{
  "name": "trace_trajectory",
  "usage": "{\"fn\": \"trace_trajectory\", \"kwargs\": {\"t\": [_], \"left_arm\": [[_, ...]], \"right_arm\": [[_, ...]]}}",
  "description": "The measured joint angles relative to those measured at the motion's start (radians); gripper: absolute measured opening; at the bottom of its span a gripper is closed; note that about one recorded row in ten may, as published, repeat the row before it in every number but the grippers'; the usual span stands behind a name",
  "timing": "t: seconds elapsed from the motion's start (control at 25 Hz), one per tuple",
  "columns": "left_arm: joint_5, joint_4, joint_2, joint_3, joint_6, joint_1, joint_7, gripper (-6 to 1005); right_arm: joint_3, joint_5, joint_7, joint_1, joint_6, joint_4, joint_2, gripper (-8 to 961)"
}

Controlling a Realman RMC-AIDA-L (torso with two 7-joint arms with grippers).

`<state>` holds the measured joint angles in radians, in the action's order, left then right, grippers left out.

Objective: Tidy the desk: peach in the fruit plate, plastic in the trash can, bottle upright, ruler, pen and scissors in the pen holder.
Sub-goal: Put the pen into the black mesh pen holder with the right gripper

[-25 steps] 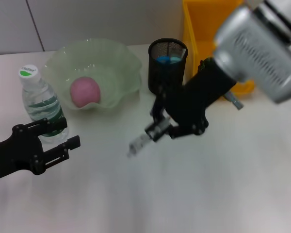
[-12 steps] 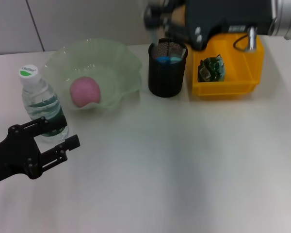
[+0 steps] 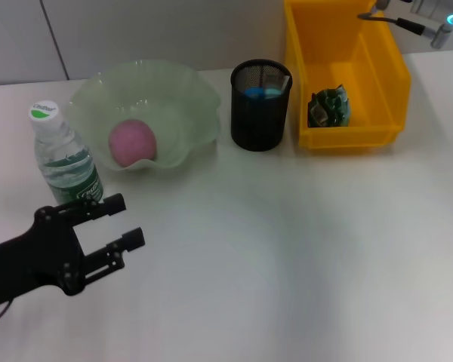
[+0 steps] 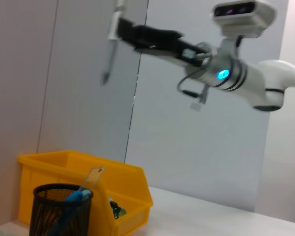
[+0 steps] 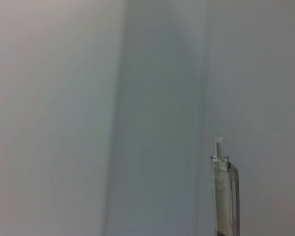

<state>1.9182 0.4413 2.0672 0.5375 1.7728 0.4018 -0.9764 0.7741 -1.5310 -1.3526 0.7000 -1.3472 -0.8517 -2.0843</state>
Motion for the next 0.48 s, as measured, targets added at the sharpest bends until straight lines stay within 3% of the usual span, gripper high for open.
{"fn": "trace_trajectory", "kwargs": {"t": [0.28,0.48], "left_arm": [[0.002,-0.024,-0.001,0.000,-0.013,-0.007,0.012,593],[-0.001,-0.025,-0.003,-0.005,-0.019,-0.019,-0.005,593]], "right_arm": [[0.046,0.150,0.133,0.002,0.216,0.162,-0.002,125],[0.046,0.198,0.228,0.010,0.276,0.252,-0.002,126]]}}
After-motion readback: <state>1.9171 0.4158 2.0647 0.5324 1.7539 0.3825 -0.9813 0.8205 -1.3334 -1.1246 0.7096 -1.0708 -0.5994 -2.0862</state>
